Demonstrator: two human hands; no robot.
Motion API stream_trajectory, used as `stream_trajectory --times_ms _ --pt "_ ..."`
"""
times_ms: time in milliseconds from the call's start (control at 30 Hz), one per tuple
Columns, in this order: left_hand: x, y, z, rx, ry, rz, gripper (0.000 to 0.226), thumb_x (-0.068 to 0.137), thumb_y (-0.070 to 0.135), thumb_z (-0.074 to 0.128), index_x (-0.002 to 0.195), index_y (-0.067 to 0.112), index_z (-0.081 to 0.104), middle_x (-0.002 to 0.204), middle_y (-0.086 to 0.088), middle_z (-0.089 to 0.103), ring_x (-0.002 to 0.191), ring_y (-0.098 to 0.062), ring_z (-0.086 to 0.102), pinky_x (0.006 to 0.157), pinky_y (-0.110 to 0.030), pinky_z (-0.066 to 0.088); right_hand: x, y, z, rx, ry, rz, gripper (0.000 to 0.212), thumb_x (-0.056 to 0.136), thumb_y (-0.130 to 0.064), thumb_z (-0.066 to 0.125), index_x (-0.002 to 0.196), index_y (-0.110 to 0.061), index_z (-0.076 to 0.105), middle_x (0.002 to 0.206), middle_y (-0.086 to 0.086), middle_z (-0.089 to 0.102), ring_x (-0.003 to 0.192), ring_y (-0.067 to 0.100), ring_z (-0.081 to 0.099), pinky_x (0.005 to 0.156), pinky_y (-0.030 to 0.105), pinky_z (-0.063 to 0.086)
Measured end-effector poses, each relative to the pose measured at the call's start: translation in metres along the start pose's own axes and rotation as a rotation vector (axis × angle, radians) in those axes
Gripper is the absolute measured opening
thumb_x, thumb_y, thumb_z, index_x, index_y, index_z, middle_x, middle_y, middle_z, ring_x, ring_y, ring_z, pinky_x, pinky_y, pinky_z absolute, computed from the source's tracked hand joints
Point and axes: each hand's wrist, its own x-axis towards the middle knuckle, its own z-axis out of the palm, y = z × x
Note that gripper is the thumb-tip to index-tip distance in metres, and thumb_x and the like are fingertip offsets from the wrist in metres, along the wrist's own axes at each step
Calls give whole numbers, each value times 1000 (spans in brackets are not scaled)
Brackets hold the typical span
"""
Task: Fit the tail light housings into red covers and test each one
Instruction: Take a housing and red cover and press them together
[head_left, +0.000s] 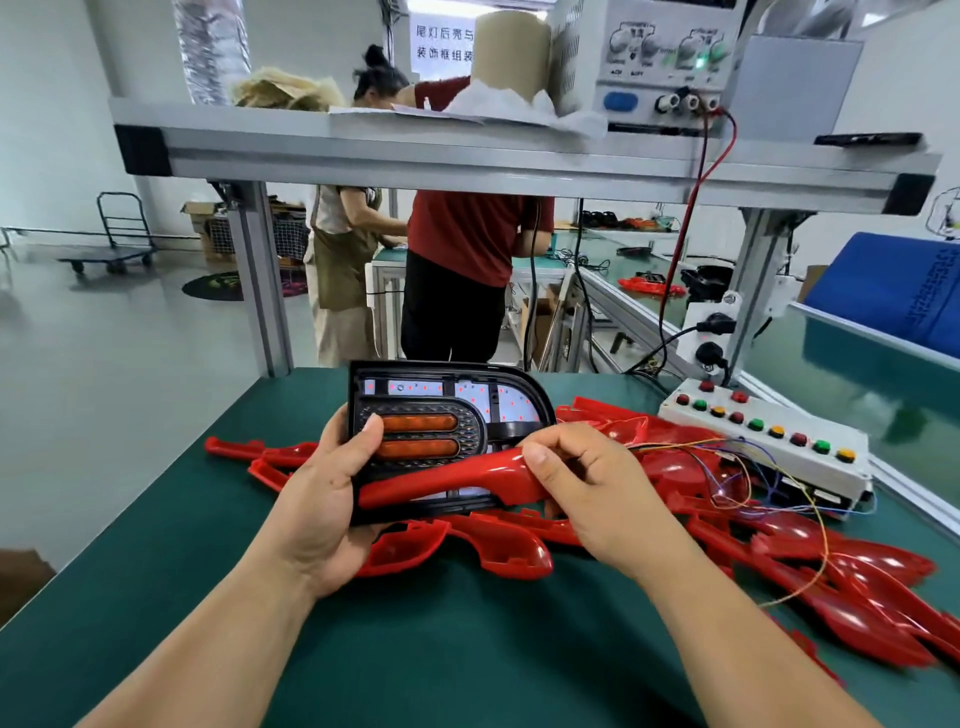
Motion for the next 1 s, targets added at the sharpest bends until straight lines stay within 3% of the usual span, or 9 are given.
stream_trajectory --times_ms 67,200,367,467,633,867,933,1000 --pt "-1 0 1 5 -2 -2 27 80 37 57 103 32 70 110 -12 73 93 -31 73 65 -44 60 0 0 1 -63 6 -39 16 94 -28 60 83 -38 64 87 -13 61 70 4 57 71 23 46" --pt "-3 1 1 6 0 -2 32 80 37 57 109 29 67 110 -12 73 92 -31 73 62 -41 59 0 -1 0 17 42 -12 15 94 -25 61 80 -28 65 70 -19 61 57 -2 53 58 10 40" --pt "-4 0 2 34 -46 10 39 83 33 57 122 26 61 111 -10 73 93 -28 73 64 -36 60 3 -4 -21 473 58 77 15 81 -37 64 75 -25 70 62 -1 57 48 10 45 50 23 41" --pt "-5 -1 3 39 -64 24 41 83 28 56 124 24 58 115 -12 72 102 -30 70 70 -39 61 8 -1 -37 728 213 91 18 82 -31 62 75 -21 74 63 0 61 45 9 44 43 16 39" --pt "-8 -4 9 54 -78 11 40 81 28 56 121 31 59 115 -11 72 100 -32 71 69 -45 60 9 7 -25 488 316 128 34 97 -28 54 66 -23 66 49 0 48 41 10 38 40 18 33" --pt "-9 -6 11 84 -91 -29 33 101 17 38 119 35 60 112 -12 72 98 -33 71 65 -43 59 8 4 -9 361 313 147 31 98 -30 55 70 -20 65 47 -1 48 42 9 40 41 18 33" --pt "-10 -6 11 84 -98 -42 35 101 16 36 115 35 62 111 -13 72 96 -34 72 63 -41 58 8 3 -8 389 310 189 33 98 -28 55 66 -22 65 48 -1 47 41 9 39 40 17 32" --pt "-9 -6 11 87 -94 -50 35 101 17 35 113 36 63 110 -13 73 94 -34 72 62 -41 58 9 0 -9 577 289 257 33 97 -23 56 66 -17 65 53 2 46 37 8 37 38 17 28"
